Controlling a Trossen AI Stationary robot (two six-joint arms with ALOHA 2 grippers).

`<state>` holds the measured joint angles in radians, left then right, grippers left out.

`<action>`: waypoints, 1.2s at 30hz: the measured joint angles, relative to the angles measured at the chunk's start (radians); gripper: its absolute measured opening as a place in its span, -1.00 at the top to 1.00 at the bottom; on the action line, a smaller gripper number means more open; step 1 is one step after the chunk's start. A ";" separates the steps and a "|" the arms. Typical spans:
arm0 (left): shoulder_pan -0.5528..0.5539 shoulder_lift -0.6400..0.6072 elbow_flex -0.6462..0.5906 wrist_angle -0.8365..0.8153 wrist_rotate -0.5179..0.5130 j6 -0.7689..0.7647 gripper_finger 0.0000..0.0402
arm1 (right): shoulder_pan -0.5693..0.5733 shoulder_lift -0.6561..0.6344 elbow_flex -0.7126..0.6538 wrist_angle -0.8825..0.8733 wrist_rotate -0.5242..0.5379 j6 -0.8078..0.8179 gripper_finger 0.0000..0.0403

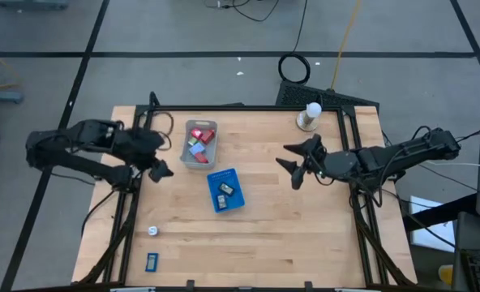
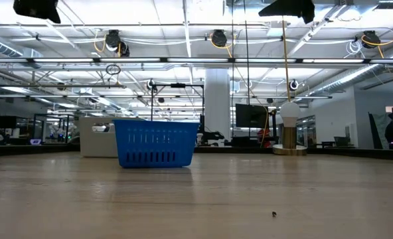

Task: Pick & Place Office items
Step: Put the violet charger adapter into the gray bin

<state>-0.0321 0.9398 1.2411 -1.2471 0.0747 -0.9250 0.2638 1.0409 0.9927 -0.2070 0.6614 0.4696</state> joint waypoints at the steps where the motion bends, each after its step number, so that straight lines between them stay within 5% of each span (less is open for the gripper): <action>1: -0.037 0.009 0.000 0.003 -0.024 -0.012 -0.25 | 0.000 0.000 -0.004 0.001 -0.027 0.011 -0.25; 10: -0.368 0.111 0.000 0.053 -0.058 -0.212 -0.25 | 0.000 0.000 -0.012 -0.035 -0.146 0.077 -0.25; 22: -0.714 0.126 0.000 0.027 -0.201 -0.228 -0.25 | 0.000 0.000 -0.027 -0.066 -0.166 0.497 -0.25; 32: -1.035 0.155 0.000 -0.136 -0.309 -0.391 -0.25 | 0.038 0.000 -0.263 0.303 -0.161 0.785 -0.25; 36: -1.115 0.197 0.000 -0.202 -0.334 -0.443 -0.25 | 0.075 0.009 -0.368 0.544 -0.070 0.790 -0.25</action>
<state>-1.1474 1.1370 1.2407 -1.4493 -0.2588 -1.3683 0.3388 1.0500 0.6243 0.3369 0.5910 1.2596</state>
